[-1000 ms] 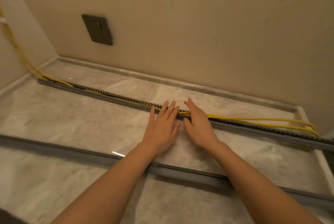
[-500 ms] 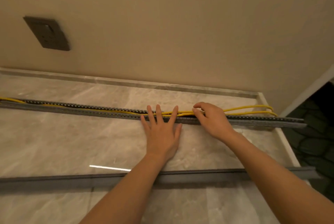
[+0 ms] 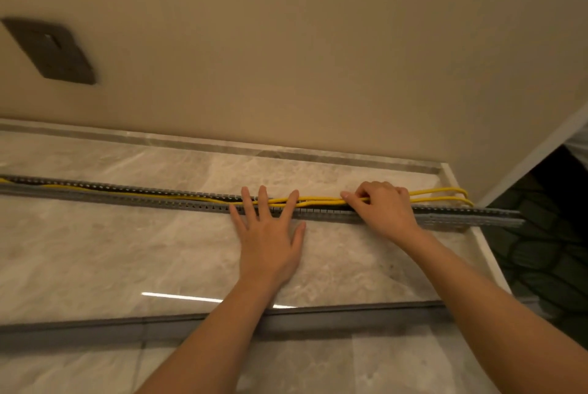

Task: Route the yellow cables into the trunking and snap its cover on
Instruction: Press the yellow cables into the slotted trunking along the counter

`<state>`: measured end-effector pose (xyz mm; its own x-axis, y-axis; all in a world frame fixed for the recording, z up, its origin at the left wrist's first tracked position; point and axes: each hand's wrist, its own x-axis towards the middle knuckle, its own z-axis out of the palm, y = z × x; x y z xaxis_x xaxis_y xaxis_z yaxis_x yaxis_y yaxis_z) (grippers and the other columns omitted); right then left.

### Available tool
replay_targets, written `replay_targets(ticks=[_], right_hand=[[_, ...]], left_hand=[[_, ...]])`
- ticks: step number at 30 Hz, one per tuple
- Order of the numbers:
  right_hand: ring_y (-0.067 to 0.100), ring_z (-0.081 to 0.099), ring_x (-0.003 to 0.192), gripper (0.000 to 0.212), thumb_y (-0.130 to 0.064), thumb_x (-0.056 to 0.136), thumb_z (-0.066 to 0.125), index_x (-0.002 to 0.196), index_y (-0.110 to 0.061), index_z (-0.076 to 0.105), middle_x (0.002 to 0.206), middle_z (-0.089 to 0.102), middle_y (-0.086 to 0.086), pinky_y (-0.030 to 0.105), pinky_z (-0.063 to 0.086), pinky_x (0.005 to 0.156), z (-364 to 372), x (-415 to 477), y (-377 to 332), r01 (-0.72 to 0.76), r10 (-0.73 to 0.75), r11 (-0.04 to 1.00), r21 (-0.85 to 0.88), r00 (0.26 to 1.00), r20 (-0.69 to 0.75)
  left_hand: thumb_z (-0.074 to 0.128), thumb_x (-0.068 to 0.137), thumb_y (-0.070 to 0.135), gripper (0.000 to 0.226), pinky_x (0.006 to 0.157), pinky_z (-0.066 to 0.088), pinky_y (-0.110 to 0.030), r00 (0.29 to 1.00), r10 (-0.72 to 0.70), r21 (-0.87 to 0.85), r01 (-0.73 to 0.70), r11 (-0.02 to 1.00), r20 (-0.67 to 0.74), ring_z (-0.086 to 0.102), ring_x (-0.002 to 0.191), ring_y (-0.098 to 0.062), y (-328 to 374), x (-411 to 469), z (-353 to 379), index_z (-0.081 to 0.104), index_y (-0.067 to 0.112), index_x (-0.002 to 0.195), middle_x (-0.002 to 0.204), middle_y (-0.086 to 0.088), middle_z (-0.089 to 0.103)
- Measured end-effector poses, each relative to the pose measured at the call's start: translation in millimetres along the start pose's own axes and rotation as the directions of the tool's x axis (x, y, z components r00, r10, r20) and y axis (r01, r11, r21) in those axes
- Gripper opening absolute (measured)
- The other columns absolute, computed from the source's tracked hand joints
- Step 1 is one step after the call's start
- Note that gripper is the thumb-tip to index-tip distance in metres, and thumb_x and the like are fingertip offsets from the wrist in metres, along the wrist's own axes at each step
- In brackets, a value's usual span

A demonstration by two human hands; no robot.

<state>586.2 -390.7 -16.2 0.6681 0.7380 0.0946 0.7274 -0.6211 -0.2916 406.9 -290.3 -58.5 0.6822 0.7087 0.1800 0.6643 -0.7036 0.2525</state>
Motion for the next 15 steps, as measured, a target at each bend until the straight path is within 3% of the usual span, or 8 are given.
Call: replay_targets(ticks=[6, 10, 15], right_hand=[[0.011, 0.045, 0.080, 0.032, -0.052, 0.082, 0.060, 0.073, -0.021, 0.062, 0.076, 0.059, -0.009, 0.029, 0.024, 0.076, -5, -6, 3, 0.064, -0.040, 0.987, 0.147, 0.985, -0.165], [0.012, 0.048, 0.072, 0.035, -0.048, 0.072, 0.073, 0.061, -0.017, 0.062, 0.064, 0.057, -0.010, 0.028, 0.023, 0.072, -1, -17, 7, 0.082, -0.027, 0.977, 0.195, 0.963, -0.270], [0.015, 0.046, 0.069, 0.036, -0.040, 0.067, 0.079, 0.055, -0.018, 0.053, 0.062, 0.052, -0.006, 0.030, 0.026, 0.069, 5, -21, 4, 0.088, -0.001, 0.962, 0.258, 0.947, -0.320]], left_hand=[[0.016, 0.087, 0.056, 0.056, 0.113, -0.004, -0.058, 1.000, 0.005, -0.010, -0.005, 1.000, -0.015, -0.008, 0.143, -0.040, -3, -1, 2, 0.018, 0.049, 0.143, 0.157, -0.014, 0.011], [0.016, 0.087, 0.058, 0.055, 0.113, -0.003, -0.058, 1.000, 0.011, 0.013, -0.010, 1.000, -0.027, -0.006, 0.143, -0.040, -3, -2, 3, 0.019, 0.052, 0.142, 0.157, -0.015, 0.007], [0.012, 0.085, 0.059, 0.058, 0.113, -0.005, -0.057, 1.000, 0.011, 0.032, -0.010, 0.999, -0.011, -0.010, 0.143, -0.038, -2, -1, 3, 0.016, 0.052, 0.142, 0.158, -0.014, 0.003]])
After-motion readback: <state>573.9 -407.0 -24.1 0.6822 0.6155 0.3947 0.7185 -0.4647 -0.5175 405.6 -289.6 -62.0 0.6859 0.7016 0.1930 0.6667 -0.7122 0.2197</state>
